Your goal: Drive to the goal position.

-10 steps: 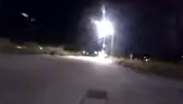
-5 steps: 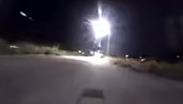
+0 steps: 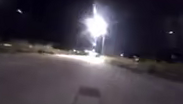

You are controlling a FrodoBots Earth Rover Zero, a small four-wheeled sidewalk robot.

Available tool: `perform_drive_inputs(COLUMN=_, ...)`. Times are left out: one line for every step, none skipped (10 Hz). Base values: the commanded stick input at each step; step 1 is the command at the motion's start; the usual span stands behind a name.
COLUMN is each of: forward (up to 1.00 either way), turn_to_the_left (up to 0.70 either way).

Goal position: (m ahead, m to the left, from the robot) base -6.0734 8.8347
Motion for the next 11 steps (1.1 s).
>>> perform_drive_inputs(forward=0.7, turn_to_the_left=-0.27)
perform_drive_inputs(forward=0.7, turn_to_the_left=-0.27)
perform_drive_inputs(forward=0.7, turn_to_the_left=-0.27)
perform_drive_inputs(forward=0.7, turn_to_the_left=-0.27)
perform_drive_inputs(forward=0.39, turn_to_the_left=-0.35)
perform_drive_inputs(forward=0.0, turn_to_the_left=-0.45)
perform_drive_inputs(forward=0.0, turn_to_the_left=-0.45)
perform_drive_inputs(forward=0.0, turn_to_the_left=-0.45)
perform_drive_inputs(forward=0.0, turn_to_the_left=-0.45)
perform_drive_inputs(forward=0.0, turn_to_the_left=-0.45)
perform_drive_inputs(forward=0.0, turn_to_the_left=-0.45)
